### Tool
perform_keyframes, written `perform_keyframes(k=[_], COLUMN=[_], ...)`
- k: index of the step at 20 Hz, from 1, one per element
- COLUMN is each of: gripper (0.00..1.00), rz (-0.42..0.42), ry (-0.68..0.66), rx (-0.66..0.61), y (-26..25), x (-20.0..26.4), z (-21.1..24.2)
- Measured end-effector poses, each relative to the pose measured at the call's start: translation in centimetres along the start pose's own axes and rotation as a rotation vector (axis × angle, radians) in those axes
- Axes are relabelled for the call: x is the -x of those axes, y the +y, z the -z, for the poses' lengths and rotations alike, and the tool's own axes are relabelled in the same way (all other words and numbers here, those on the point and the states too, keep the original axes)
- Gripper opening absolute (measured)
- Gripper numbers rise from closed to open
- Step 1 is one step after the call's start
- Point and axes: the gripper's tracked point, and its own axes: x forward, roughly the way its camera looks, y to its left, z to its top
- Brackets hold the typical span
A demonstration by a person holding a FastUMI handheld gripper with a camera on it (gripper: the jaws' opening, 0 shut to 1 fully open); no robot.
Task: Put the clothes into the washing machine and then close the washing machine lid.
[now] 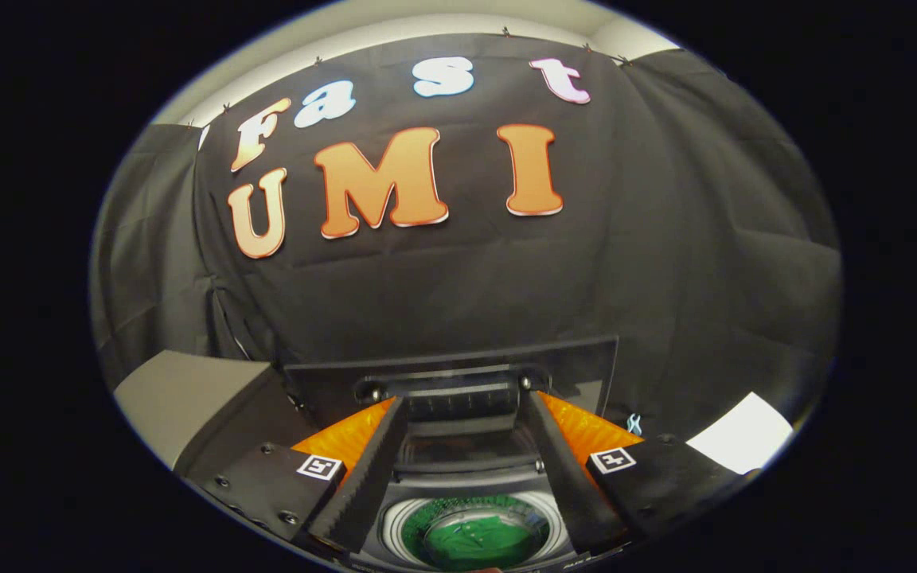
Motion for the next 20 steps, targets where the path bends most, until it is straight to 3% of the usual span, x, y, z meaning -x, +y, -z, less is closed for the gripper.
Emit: perform_keyframes(k=[9, 17, 20], gripper=[0.98, 0.98, 0.97], rz=[-0.019, -0.011, 0.027], ry=[-0.025, 0.193, 0.186], rx=[0.004, -0.038, 0.000], y=[0.8, 0.3, -0.5], x=[-7.7, -14.0, -15.0], z=[-6.2, -0.4, 0.2])
